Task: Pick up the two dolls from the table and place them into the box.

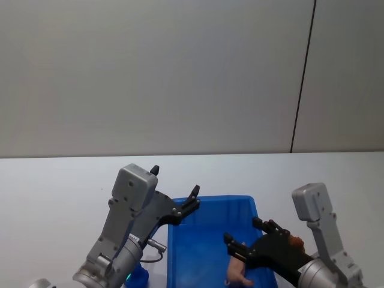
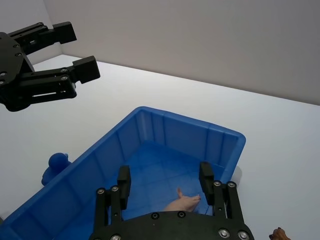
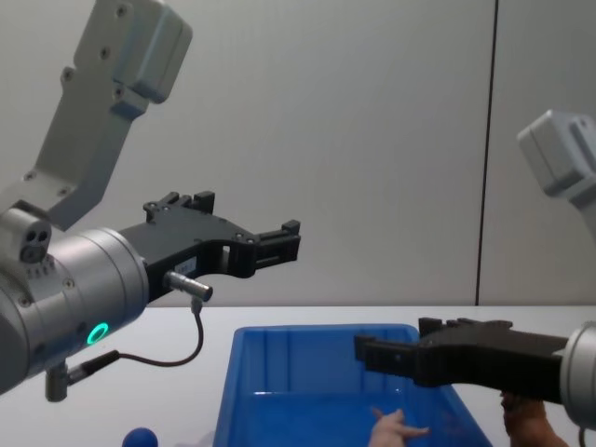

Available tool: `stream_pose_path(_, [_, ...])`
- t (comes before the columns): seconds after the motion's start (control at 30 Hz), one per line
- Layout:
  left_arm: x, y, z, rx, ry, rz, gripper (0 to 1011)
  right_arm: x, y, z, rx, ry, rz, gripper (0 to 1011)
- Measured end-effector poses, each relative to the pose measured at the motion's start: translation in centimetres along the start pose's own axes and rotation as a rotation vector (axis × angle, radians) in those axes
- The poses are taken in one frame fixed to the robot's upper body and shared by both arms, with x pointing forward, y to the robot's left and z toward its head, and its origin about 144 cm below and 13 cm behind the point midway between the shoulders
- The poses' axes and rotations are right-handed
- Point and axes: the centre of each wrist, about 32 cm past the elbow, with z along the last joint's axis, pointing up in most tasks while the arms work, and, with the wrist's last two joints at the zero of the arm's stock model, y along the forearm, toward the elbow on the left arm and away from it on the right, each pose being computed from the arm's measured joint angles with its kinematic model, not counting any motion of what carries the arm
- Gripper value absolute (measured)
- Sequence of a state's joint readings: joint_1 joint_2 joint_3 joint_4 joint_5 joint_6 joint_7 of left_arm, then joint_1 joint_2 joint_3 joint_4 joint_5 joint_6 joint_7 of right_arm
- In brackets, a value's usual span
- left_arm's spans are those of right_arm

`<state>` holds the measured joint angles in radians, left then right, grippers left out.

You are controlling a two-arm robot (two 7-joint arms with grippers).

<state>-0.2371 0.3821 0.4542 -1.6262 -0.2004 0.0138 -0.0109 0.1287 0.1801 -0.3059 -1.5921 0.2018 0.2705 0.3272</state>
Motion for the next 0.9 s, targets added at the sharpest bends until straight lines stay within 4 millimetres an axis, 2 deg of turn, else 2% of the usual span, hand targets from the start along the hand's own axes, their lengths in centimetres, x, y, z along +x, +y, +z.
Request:
stream_pose_path(0.03, [0.0,0.0,0.0,0.0,0.0,0.0,1001,0.0,0.0,0.0,0.0,0.001,0.0,806])
stream_pose_path(0.2, [0.0,0.0,0.0,0.0,0.0,0.0,1001,-0.1,-0.1,-0.1,0.003,0.007,-0.01,958])
stream_pose_path(0.3, [0.0,0.0,0.0,0.0,0.0,0.0,1001,-0.1,-0.4,-0.1,0.008,0.008,-0.025,1001])
stream_pose_path(0.9, [0.0,0.0,0.0,0.0,0.0,0.0,1001,0.0,-4.0,-0.4,0.042,-0.001,-0.181,1001])
